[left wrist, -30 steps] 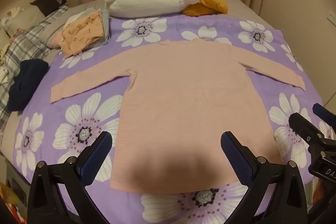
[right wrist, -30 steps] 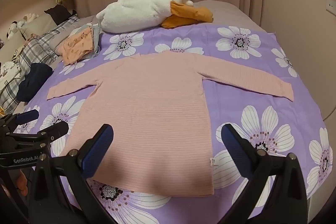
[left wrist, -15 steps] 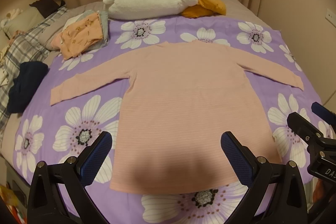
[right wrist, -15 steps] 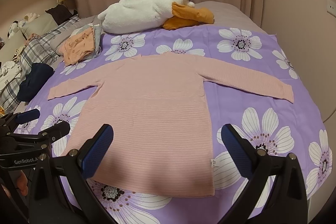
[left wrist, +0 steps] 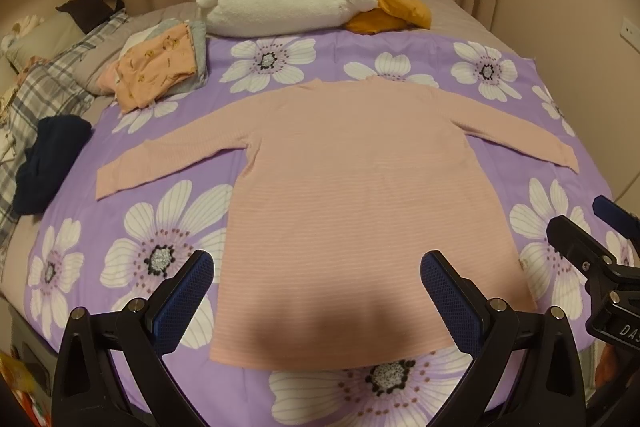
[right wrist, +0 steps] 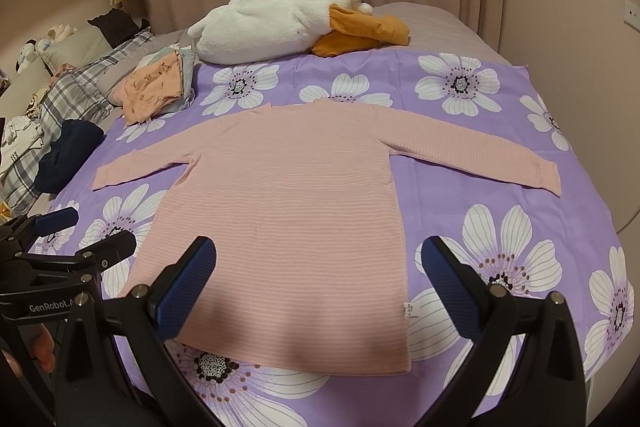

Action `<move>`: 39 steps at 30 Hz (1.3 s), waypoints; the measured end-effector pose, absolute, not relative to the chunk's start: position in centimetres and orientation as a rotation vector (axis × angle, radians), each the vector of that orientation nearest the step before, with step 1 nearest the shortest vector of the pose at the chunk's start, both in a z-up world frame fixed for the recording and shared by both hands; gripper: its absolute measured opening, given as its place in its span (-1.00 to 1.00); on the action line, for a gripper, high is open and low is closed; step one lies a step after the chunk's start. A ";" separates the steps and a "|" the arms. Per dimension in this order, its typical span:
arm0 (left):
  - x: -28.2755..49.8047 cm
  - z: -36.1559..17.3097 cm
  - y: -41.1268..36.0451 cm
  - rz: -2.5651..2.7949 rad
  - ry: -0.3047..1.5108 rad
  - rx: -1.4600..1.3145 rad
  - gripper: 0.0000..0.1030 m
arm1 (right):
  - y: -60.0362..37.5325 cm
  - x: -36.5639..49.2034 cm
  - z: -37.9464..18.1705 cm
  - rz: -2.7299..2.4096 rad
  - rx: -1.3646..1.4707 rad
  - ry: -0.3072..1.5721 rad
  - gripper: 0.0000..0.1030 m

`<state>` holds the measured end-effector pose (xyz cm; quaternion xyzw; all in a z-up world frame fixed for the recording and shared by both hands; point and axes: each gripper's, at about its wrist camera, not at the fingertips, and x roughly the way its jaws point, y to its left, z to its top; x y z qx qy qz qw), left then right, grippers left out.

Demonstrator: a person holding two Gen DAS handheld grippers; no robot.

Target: Fold small clothes

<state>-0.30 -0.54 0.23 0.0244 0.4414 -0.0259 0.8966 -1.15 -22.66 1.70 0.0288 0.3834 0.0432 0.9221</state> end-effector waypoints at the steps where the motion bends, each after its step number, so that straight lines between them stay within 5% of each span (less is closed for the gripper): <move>1: -0.3 0.2 -0.5 -0.054 0.916 0.050 0.98 | -22.6 -1.2 1.7 0.090 0.060 0.786 1.00; 39: -0.4 -0.3 -0.9 -0.058 0.924 0.049 0.98 | -22.5 -1.6 1.4 0.090 0.078 0.789 1.00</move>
